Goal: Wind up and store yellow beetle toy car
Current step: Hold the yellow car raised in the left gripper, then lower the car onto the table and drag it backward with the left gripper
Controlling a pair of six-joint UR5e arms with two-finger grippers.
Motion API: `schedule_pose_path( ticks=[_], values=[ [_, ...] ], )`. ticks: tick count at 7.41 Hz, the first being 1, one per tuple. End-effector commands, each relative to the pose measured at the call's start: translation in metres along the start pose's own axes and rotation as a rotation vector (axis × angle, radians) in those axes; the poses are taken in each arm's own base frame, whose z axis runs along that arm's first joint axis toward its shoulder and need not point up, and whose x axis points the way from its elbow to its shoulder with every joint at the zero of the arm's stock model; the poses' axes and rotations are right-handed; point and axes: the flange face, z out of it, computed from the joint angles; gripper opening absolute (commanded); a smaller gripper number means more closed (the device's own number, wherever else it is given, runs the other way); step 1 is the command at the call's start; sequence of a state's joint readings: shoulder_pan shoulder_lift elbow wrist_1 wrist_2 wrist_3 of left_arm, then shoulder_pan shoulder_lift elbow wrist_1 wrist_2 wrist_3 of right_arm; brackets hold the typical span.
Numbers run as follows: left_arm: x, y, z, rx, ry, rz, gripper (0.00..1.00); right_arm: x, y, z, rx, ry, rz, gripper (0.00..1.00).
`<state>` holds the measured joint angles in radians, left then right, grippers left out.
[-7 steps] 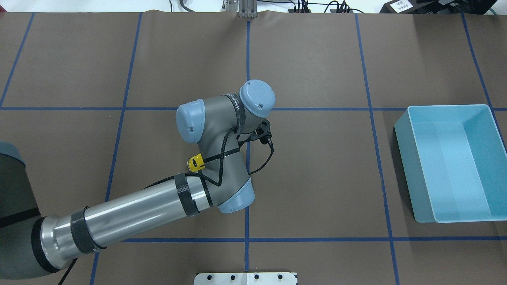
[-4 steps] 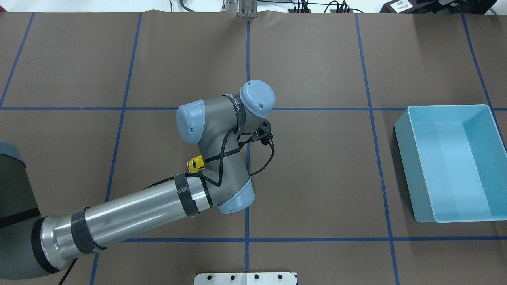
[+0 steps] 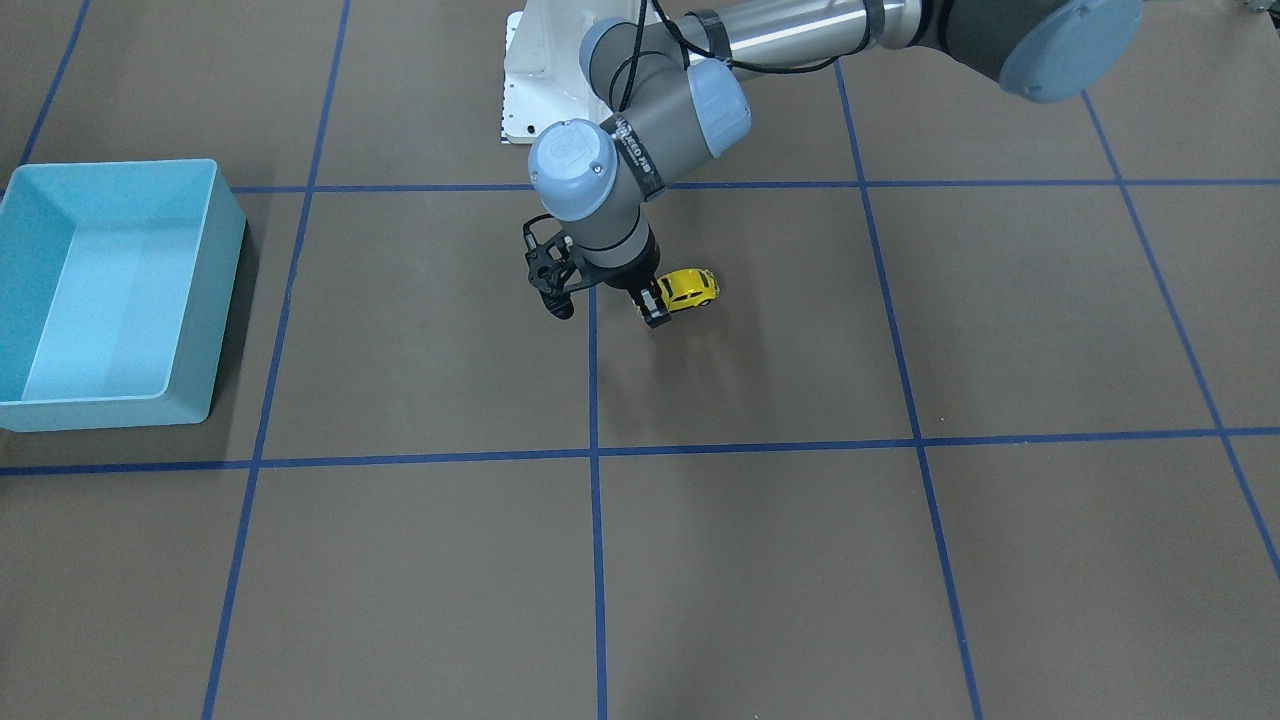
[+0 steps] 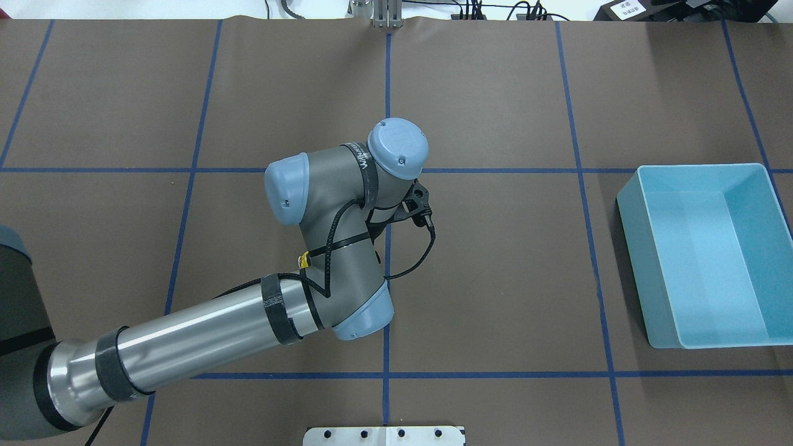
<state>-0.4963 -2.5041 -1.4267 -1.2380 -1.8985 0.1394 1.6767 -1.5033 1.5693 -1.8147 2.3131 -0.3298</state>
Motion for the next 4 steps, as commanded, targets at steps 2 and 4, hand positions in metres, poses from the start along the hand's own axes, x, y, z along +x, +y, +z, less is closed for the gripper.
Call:
schedule_pose_path(
  ticks=[2,4],
  values=[
    [0.004,0.062,-0.015,0.066,-0.105,0.198,0.15,0.001,0.0,0.001,-0.003,0.004,0.001,1.0],
    [0.005,0.12,-0.004,0.082,-0.115,0.224,0.15,0.0,0.0,0.0,-0.002,0.004,0.0,1.0]
  ],
)
